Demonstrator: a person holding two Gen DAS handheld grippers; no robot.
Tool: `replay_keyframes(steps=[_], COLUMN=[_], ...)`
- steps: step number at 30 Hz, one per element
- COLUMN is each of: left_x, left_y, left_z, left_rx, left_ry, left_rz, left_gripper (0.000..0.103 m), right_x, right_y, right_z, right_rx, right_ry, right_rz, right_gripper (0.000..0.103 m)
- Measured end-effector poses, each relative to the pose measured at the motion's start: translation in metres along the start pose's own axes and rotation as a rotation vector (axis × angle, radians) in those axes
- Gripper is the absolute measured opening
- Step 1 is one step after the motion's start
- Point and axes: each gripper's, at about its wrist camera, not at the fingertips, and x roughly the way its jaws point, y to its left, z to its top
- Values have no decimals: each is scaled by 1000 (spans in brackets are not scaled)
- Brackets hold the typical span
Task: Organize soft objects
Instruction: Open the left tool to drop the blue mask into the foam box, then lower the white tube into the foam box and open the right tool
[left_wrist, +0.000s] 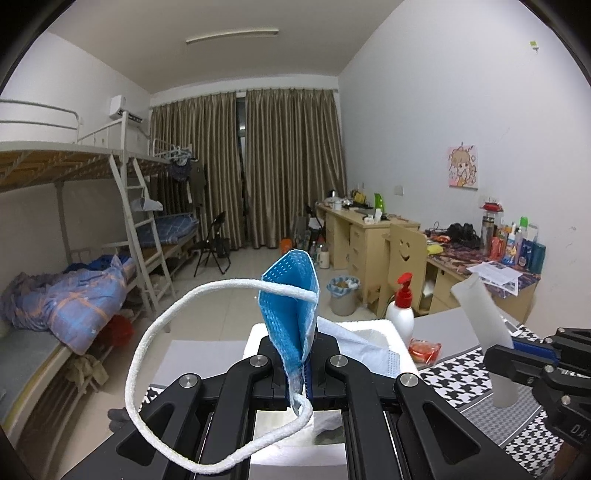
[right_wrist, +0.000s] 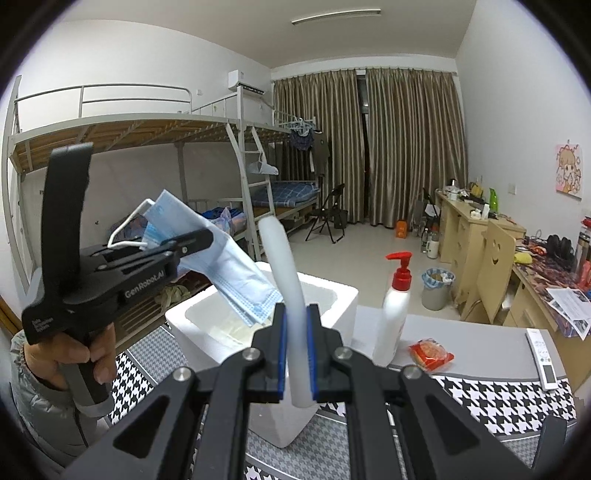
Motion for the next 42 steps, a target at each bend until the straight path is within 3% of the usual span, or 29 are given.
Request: replay_keyframes(steps=[2, 6, 8, 10, 13, 22, 32, 36, 42], left_x=[6, 15, 19, 18, 15, -6, -17, -19, -24], left_y=[1, 5, 9, 14, 21, 40, 54, 58, 65], left_z=[-2, -7, -9, -11, -10, -9, -11, -11, -13], left_rx=[2, -1, -8, -14, -40, -100, -117, -108, -105], left_ry=[16, 39, 47, 44, 28, -43, -58, -63, -62], left_rz=[-4, 5, 7, 21, 22, 61, 56, 101, 110], left_gripper=[11, 43, 50, 72, 85, 98, 99, 99, 99], right_x=[2, 7, 10, 12, 13, 17, 24, 28, 38], right_y=[0, 1, 1, 3, 4, 12, 23, 28, 29], right_z=[0, -1, -1, 0, 0, 4, 14, 19, 22], right_rx=[0, -1, 0, -2, -4, -15, -43, -57, -59], right_ry=[6, 17, 23, 27, 34, 37, 33, 32, 47], right_rz=[-3, -8, -9, -12, -13, 5, 16, 18, 20], right_gripper=[13, 13, 13, 13, 13, 13, 13, 13, 13])
